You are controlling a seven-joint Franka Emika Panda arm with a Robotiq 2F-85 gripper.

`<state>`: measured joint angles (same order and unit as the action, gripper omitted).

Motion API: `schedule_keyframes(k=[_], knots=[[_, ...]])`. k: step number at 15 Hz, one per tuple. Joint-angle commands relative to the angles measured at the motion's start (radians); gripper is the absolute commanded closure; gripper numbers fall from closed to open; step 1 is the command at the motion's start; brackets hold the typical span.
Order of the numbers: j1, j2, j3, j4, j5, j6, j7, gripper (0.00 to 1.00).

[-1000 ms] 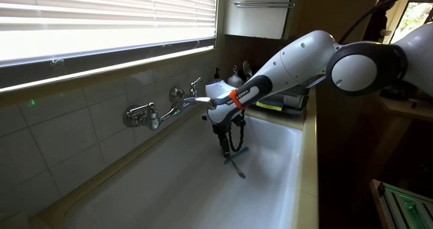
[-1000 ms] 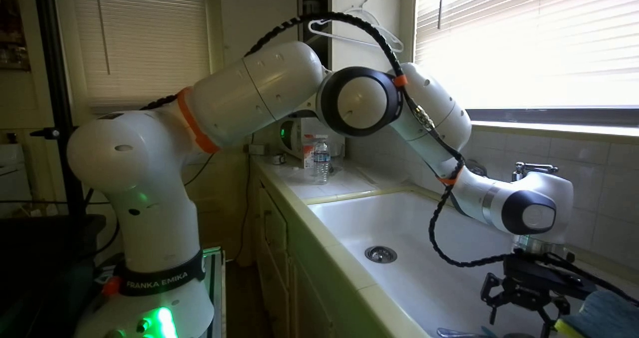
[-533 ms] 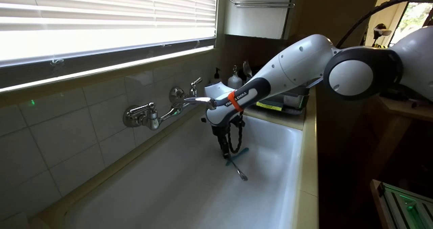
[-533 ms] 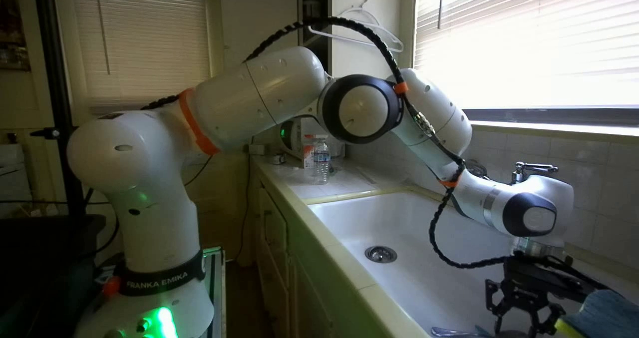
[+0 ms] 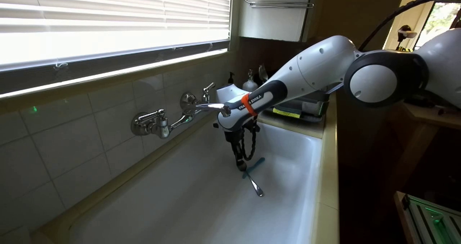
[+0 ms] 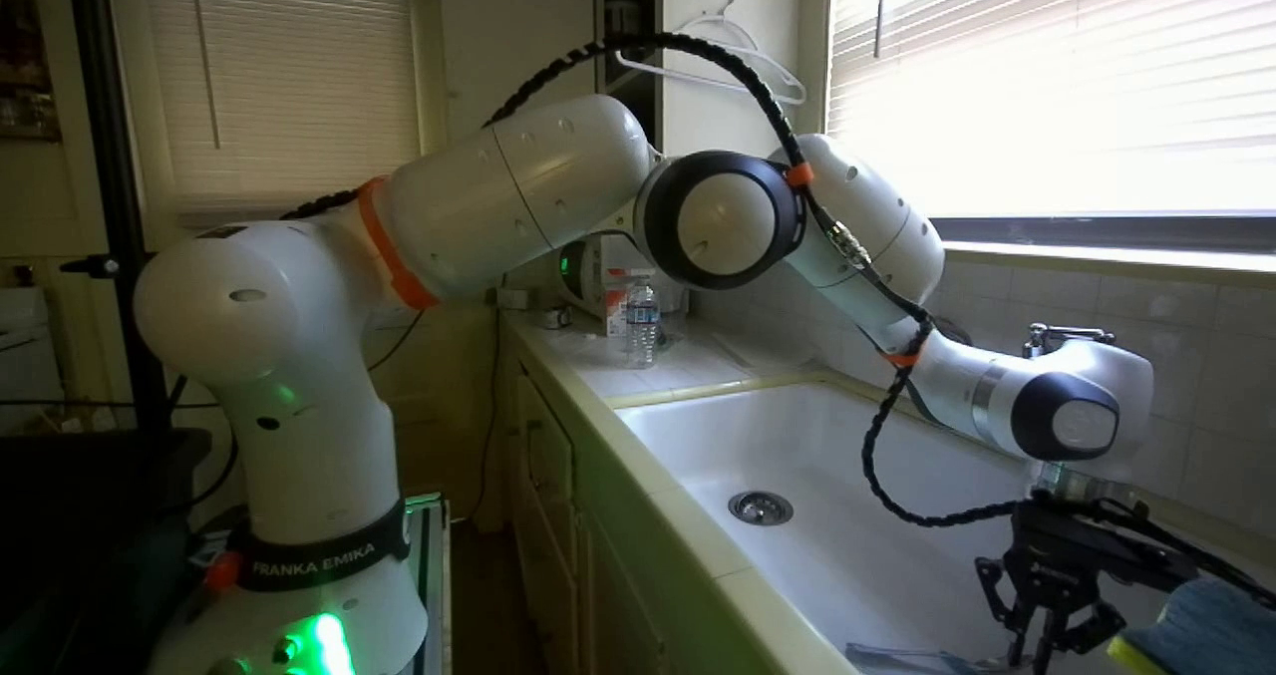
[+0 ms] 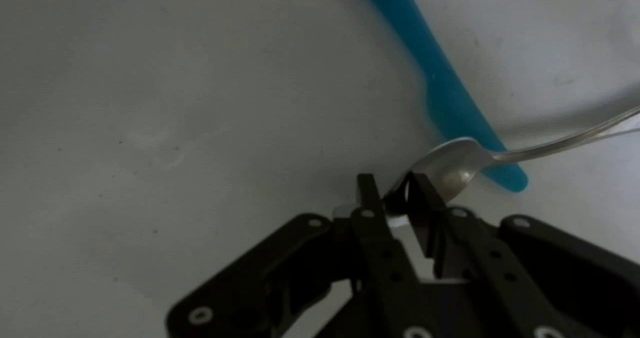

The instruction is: Remove the spoon out of the sink

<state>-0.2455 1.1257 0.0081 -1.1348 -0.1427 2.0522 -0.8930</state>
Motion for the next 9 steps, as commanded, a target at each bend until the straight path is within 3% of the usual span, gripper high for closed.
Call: schedule_keyframes(k=[1,9], knots=[[0.006,0.027,-0.003,0.048,0.007,-0.031,-0.003,0.96],[0.029,-0.052,-0.035,-0.028,0.006,0.032,0.171,0.96]])
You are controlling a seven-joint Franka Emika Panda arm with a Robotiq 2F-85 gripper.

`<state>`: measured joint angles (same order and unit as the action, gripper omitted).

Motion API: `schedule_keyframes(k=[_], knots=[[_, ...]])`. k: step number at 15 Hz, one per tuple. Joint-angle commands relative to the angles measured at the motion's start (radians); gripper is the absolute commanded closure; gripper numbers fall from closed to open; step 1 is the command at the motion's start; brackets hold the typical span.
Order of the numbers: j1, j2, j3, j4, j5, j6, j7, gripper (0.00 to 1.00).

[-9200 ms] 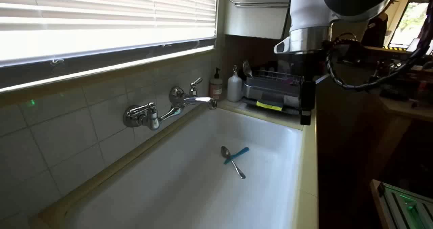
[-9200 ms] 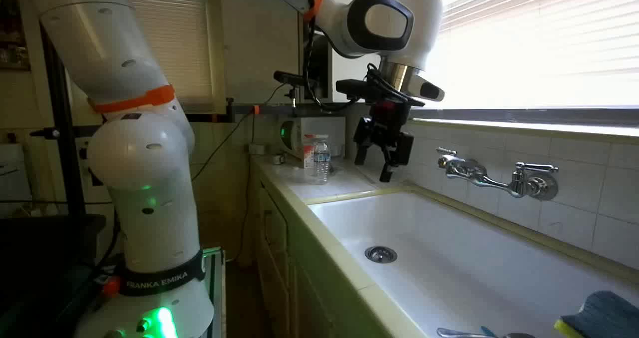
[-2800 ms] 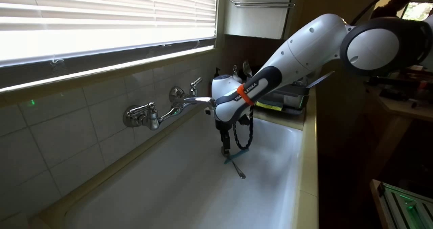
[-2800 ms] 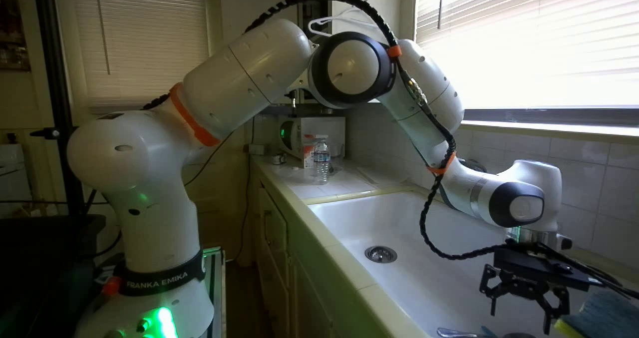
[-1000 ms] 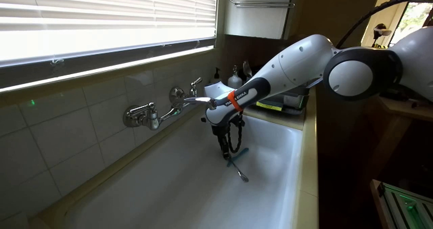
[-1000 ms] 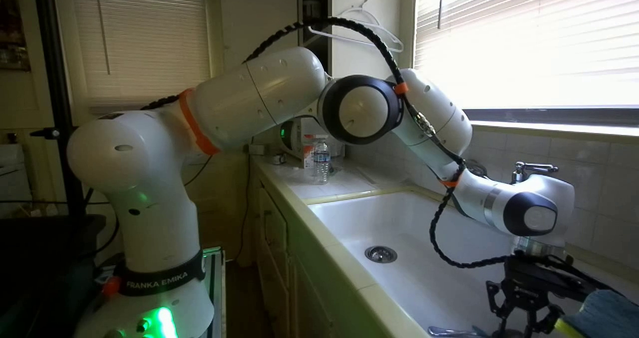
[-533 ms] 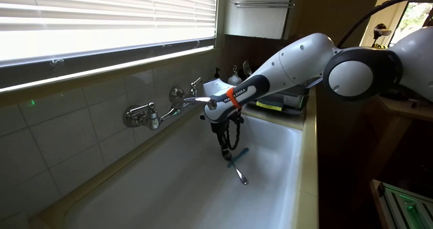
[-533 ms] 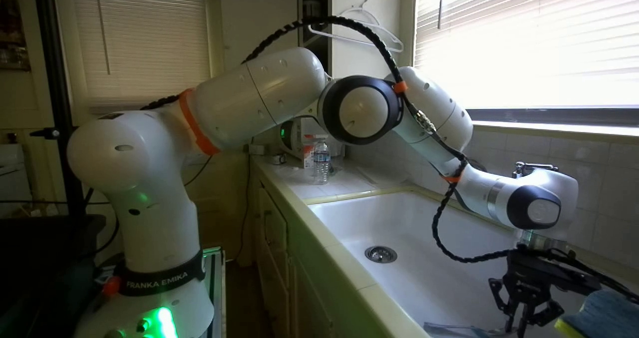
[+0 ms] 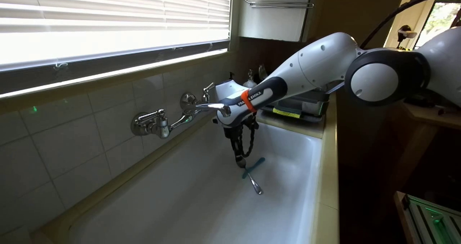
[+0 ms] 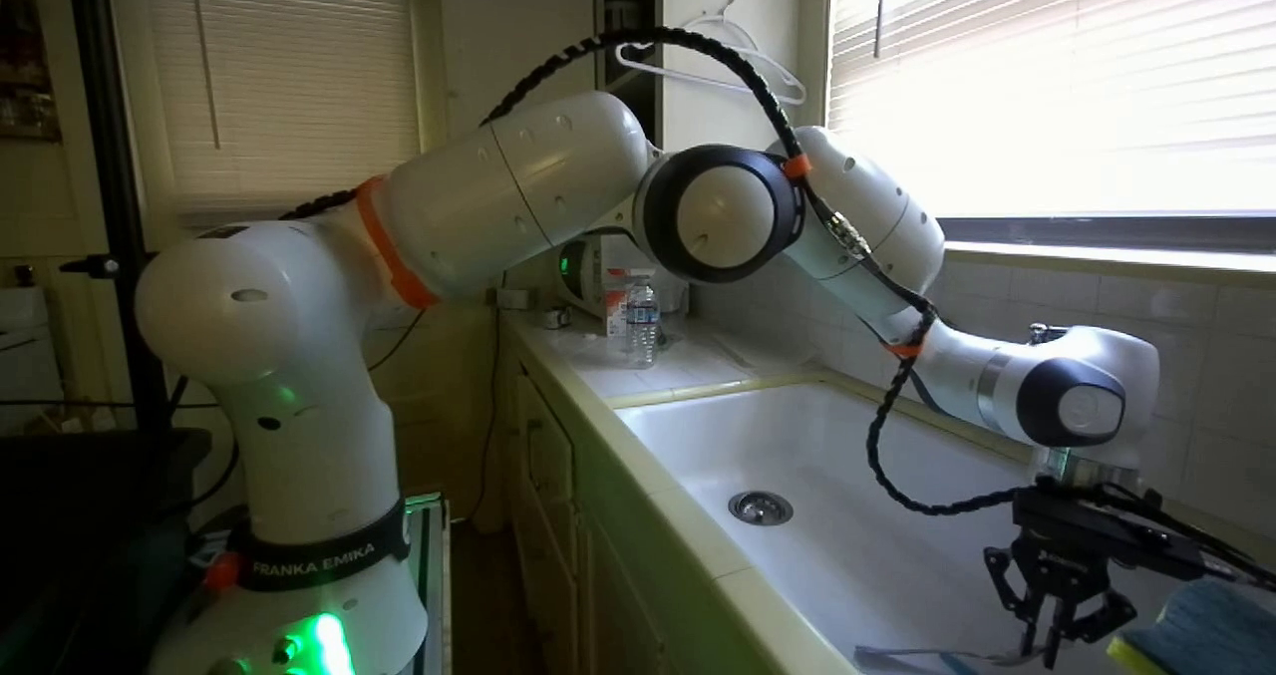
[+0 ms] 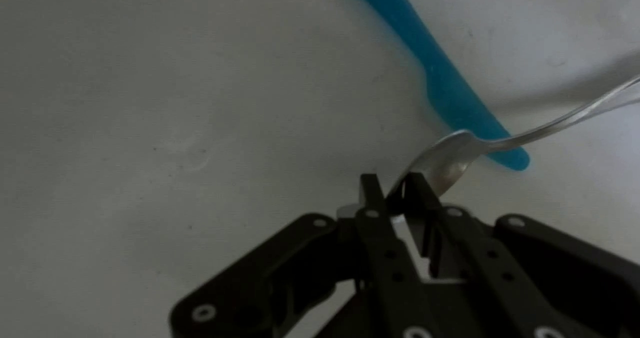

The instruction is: Remove the spoon out of the sink

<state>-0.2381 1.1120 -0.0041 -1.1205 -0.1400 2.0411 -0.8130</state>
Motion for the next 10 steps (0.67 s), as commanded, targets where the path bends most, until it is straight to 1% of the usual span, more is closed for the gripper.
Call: schedule_keyframes(k=[1,7,10], knots=[[0.025,-0.051,-0.028,-0.053,0.002,0.053,0.126,0.96],[0.047,-0.125,-0.056,-0.113,-0.024,0.155,0.316,0.96],[0.066,-0.162,-0.082,-0.151,-0.046,0.212,0.403,0.96]])
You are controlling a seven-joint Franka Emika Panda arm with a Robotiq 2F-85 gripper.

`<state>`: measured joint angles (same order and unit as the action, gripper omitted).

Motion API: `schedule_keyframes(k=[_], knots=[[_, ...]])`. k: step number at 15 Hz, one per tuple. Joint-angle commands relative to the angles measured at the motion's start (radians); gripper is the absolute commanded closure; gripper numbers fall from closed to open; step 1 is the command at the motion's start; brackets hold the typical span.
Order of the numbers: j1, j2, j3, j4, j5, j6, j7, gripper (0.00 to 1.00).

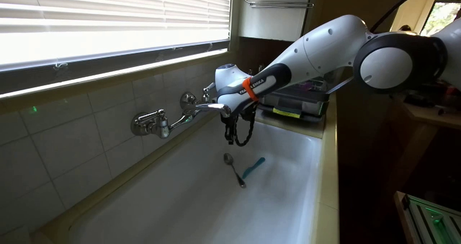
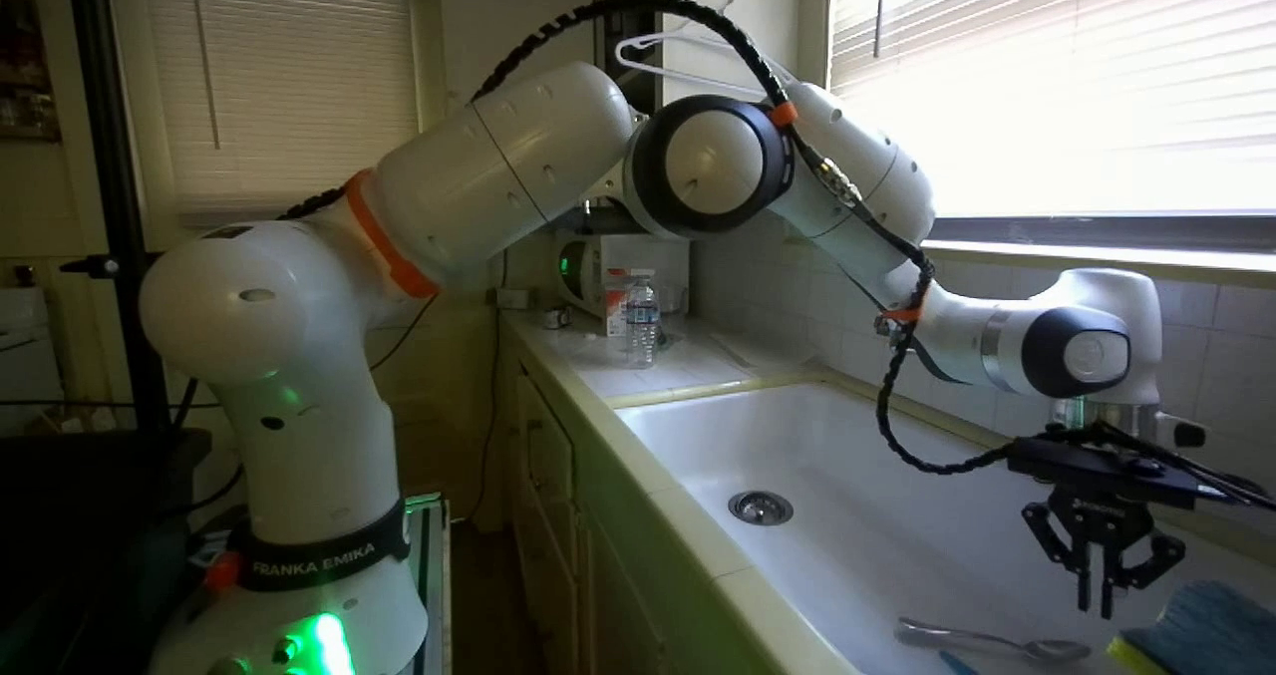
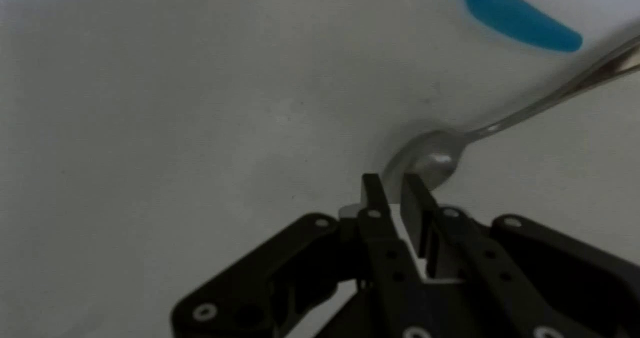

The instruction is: Remove the spoon out of the sink

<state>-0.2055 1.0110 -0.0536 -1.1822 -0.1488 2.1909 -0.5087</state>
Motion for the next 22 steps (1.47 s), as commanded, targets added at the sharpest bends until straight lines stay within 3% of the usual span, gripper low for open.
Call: schedule_keyframes(k=[1,6,7,8,14,16,17,19,22], knots=[[0.042,-0.079,-0.042,-0.109,-0.044,0.079,0.124,0.96],[0.075,-0.115,-0.07,-0.148,-0.076,0.109,0.217,0.96],[0.081,-0.116,-0.072,-0.151,-0.07,0.104,0.244,0.58],[0.091,-0.117,-0.08,-0.156,-0.068,0.098,0.285,0.57],[0.129,-0.157,-0.095,-0.262,-0.031,0.105,0.522,0.13],[0.121,-0.182,-0.081,-0.311,-0.022,0.106,0.527,0.0],[0.108,-0.122,-0.083,-0.203,-0.034,0.069,0.49,0.17],[0.108,-0.137,-0.083,-0.234,-0.033,0.07,0.501,0.01],[0.109,-0.151,-0.083,-0.252,-0.033,0.072,0.505,0.0]])
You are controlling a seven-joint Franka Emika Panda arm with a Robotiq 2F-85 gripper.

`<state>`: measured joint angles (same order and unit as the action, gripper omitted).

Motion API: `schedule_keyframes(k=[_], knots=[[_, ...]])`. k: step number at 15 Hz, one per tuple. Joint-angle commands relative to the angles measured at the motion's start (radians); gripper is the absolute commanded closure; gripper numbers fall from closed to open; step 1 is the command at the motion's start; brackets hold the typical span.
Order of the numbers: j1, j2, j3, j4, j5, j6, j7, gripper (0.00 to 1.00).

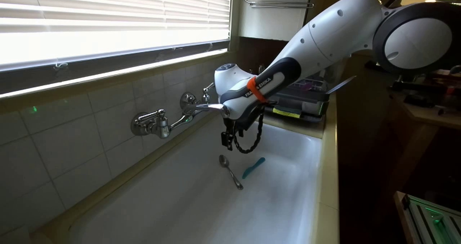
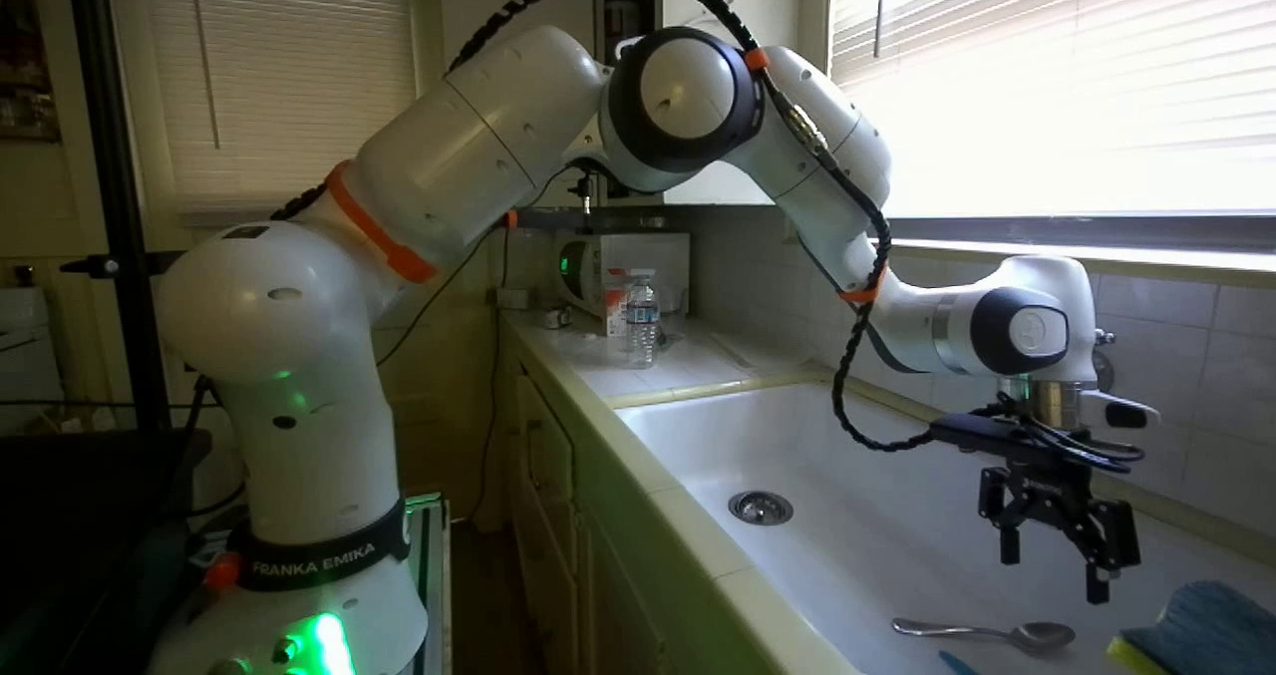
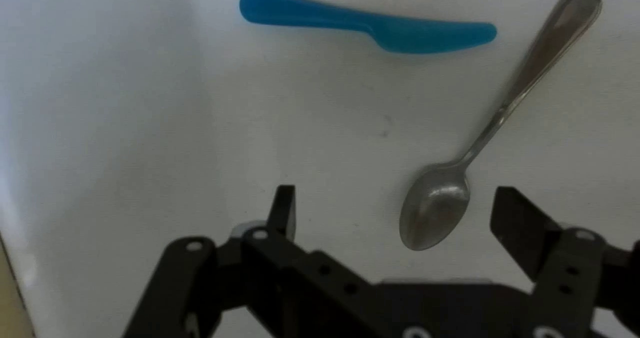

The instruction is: Remove the spoon out of the sink

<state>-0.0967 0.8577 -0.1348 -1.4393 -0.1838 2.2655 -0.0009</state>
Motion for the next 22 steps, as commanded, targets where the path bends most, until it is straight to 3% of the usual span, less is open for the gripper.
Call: schedule_keyframes(k=[1,10,22], knots=[[0.0,0.0,-0.001,0.002,0.002,-0.002,-0.002,0.0],[-0.043,0.167,0.046,0.164,0.181,0.041,0.089,0.0],[-0.043,0.332,0.039,0.329,0.208,0.105,0.149,0.01]])
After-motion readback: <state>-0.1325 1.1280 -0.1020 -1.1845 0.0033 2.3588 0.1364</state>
